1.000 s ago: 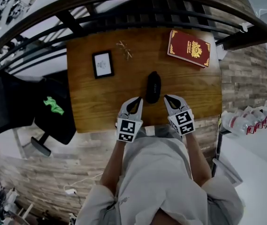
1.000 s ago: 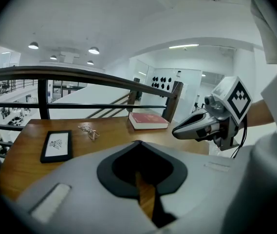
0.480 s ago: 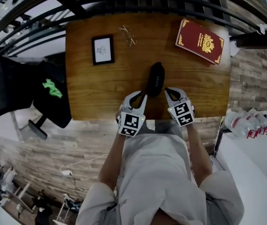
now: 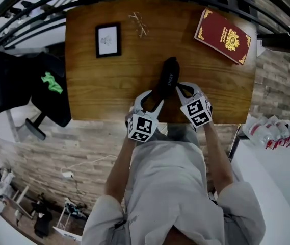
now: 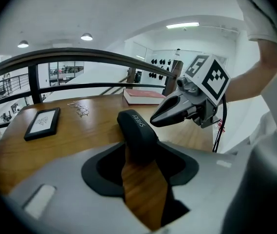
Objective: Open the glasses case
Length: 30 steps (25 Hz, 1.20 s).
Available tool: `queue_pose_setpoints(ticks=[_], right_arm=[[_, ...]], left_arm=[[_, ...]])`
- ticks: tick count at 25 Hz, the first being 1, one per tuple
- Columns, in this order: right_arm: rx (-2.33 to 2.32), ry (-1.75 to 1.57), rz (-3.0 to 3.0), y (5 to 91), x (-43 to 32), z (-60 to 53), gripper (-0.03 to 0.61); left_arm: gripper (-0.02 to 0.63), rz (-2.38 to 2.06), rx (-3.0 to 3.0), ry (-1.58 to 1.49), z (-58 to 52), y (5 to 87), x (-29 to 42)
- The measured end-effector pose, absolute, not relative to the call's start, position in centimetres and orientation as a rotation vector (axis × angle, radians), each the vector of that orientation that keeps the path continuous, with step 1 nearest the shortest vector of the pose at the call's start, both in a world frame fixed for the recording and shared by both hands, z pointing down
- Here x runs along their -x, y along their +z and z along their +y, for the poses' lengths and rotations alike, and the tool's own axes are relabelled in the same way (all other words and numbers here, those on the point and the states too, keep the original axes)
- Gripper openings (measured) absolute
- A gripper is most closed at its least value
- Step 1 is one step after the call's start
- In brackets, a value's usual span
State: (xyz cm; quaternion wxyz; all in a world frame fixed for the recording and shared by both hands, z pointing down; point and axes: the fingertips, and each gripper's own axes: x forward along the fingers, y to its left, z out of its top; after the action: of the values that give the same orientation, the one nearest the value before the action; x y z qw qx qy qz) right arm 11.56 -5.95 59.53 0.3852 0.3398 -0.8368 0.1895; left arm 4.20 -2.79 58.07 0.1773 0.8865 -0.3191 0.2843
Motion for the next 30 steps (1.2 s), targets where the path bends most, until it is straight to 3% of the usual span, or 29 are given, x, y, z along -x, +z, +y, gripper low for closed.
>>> queue_pose_setpoints(ticks=[6,15,20,30], right_arm=[[-0.793,0.445,-2.179,58.9,-9.9,-6.0,0.003],[-0.714,0.420,-2.242,58.2,-8.1,-6.7,0.003],[-0.652,0.390,-2.298,57.5,-6.2,-7.4,0.003],[-0.598,0.433,-2.381,57.1,-3.1,-8.8,0.003]], left_arm=[[0.275,-0.904,-2.506,0.824,-2.4,58.8,-4.7],[0.303,-0.944,-2.492,0.817,-2.7,59.7,-4.7],[0.360,-1.002,-2.474,0.831,-3.4,60.5,-4.1],[0.371,-1.058,-2.455,0.859,-5.5,62.3,-3.7]])
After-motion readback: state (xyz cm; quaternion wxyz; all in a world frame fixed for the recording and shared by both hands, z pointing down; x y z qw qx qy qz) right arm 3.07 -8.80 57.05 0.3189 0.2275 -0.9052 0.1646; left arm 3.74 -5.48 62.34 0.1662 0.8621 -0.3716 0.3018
